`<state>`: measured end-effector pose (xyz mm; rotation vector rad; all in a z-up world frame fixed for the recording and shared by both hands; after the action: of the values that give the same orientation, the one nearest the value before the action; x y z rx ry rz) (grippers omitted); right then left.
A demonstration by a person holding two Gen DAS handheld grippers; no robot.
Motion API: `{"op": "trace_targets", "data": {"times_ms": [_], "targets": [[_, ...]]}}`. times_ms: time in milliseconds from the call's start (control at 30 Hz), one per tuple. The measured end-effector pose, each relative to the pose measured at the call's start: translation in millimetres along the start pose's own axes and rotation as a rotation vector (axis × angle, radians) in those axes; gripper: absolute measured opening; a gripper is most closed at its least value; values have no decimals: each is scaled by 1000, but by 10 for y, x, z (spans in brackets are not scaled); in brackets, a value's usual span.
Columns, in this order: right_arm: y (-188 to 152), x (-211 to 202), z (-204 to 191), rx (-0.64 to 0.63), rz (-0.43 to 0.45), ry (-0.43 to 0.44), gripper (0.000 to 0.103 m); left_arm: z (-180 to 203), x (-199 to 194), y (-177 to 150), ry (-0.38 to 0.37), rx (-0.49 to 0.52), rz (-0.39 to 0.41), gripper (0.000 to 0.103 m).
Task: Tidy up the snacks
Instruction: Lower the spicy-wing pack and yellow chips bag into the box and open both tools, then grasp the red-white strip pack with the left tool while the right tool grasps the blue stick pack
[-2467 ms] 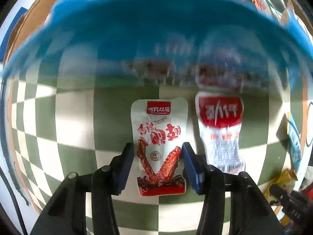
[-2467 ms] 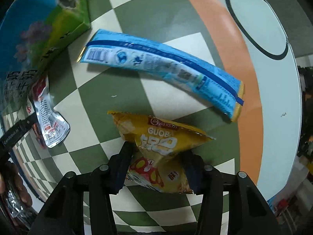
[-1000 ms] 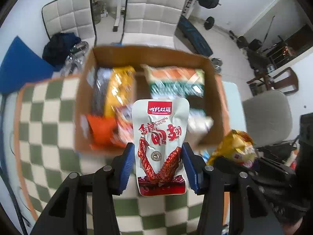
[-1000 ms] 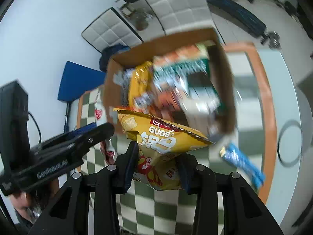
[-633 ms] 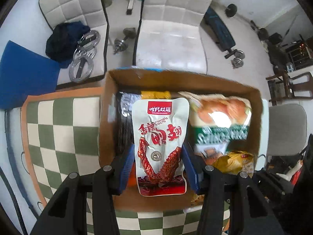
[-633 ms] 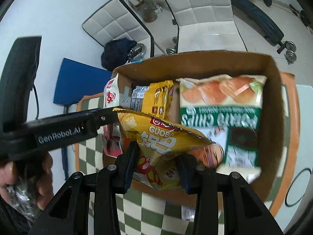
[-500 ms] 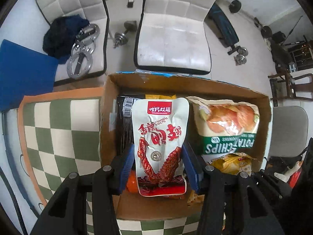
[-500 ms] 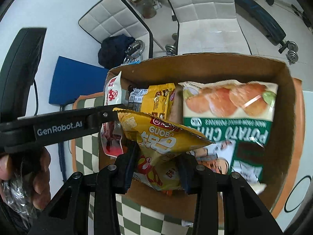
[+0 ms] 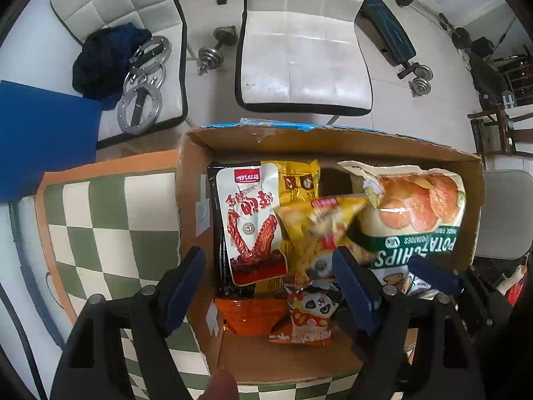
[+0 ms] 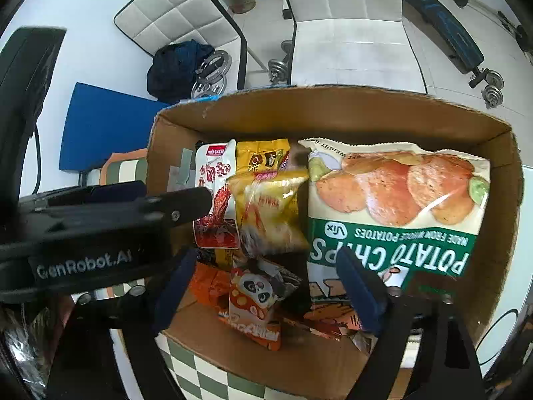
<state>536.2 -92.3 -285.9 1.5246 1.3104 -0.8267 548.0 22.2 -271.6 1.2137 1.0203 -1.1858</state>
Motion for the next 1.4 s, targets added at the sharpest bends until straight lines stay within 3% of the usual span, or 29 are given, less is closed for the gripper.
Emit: {"op": "trace_targets", "data": {"times_ms": [233, 333, 500, 833, 1067, 1167, 1267, 1400], "targets": [[-148, -382, 104, -1, 46, -54, 98, 10, -325, -164, 26, 8, 98, 79], [-264, -560, 171, -4, 69, -94, 99, 47, -444, -276, 41, 17, 140, 93], [-432, -750, 235, -24, 98, -146, 99, 187, -624, -494, 65, 48, 204, 101], [-694, -1186, 214, -46, 142, -130, 100, 424, -1029, -816, 99, 43, 320, 101], [-1177, -1665, 471, -71, 207, -82, 100, 649, -1304, -1432, 88, -4, 436, 101], [-1497, -1669, 738, -100, 165, -111, 100, 777, -1148, -1823, 61, -48, 429, 101], [-1833, -1545, 1037, -129, 98, -188, 100, 958, -806, -2197, 39, -75, 367, 101], [-2127, -1301, 1392, -112, 23, -230, 100, 1127, -379, -2426, 53, -79, 290, 101]]}}
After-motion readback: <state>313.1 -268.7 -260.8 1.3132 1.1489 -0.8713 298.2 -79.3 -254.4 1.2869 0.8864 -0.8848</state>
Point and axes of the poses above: each gripper's, at about its wrist camera, not at the fingertips, and x roughly the way its jaws point, z to its right, y to its top, the point moved 1 cm from there along x, roughly the way its jaws point, and after that the axes turned 11 degrees about z, right-handed, at the moved point
